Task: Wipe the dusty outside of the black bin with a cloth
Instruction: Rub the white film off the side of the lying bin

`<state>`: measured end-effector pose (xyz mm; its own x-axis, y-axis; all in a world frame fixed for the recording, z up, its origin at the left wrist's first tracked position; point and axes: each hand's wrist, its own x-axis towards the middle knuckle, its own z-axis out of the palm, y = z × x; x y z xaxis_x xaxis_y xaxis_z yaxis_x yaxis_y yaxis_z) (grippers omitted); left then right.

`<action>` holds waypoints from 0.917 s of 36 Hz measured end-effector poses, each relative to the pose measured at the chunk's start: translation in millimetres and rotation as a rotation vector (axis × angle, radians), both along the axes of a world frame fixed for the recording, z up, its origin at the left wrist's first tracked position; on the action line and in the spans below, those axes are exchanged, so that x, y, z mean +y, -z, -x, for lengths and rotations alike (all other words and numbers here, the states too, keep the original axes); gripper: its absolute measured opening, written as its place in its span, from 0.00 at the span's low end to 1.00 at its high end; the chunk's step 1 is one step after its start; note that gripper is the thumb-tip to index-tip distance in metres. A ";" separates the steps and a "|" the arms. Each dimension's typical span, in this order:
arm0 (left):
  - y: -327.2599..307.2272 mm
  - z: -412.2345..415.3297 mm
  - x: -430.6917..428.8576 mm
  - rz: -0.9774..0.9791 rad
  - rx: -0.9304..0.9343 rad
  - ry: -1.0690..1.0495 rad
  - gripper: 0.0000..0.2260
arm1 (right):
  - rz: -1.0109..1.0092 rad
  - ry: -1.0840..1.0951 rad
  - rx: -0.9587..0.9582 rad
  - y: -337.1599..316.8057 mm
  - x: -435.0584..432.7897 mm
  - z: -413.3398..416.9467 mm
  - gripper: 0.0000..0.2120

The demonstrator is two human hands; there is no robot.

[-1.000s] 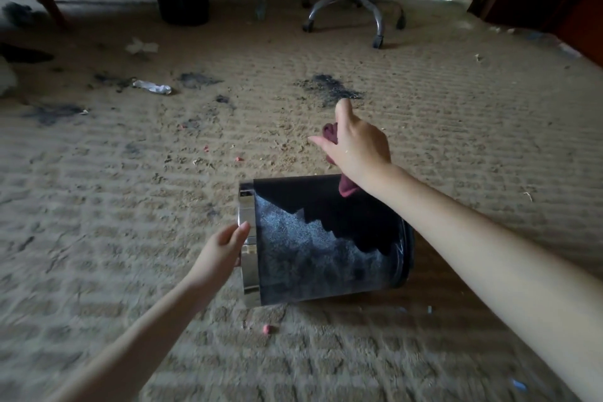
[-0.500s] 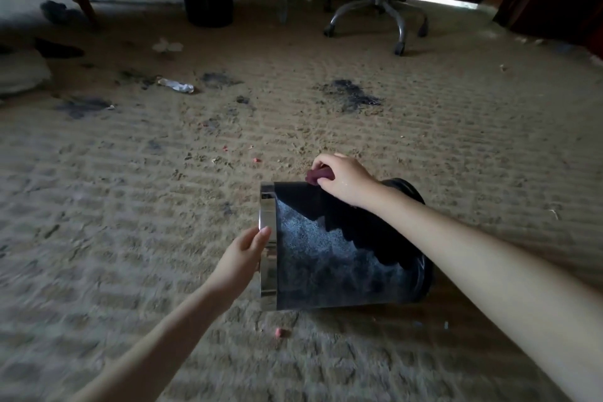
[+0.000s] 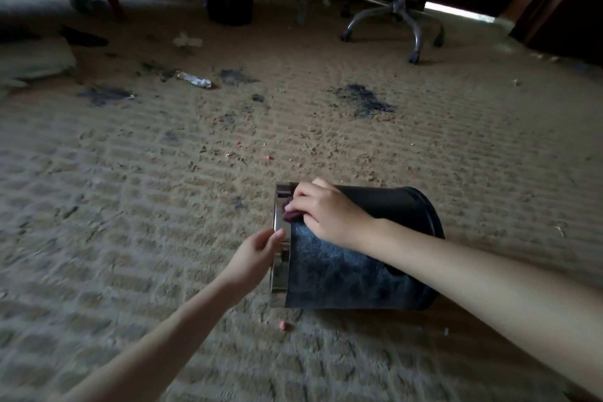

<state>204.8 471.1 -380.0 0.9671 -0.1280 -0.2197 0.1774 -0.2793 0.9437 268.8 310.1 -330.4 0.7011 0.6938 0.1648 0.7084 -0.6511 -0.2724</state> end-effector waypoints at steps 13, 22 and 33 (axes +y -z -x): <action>9.6 -7.6 -2.1 0.055 0.001 -0.052 0.11 | 0.037 -0.061 -0.084 3.0 7.2 -26.7 0.13; 6.0 -4.9 -3.6 0.062 -0.024 -0.051 0.11 | 0.228 -0.087 -0.170 -11.6 -82.2 -4.2 0.15; 7.6 -15.1 1.0 0.181 0.071 -0.017 0.13 | 0.022 -0.177 -0.248 -2.2 0.7 -19.6 0.13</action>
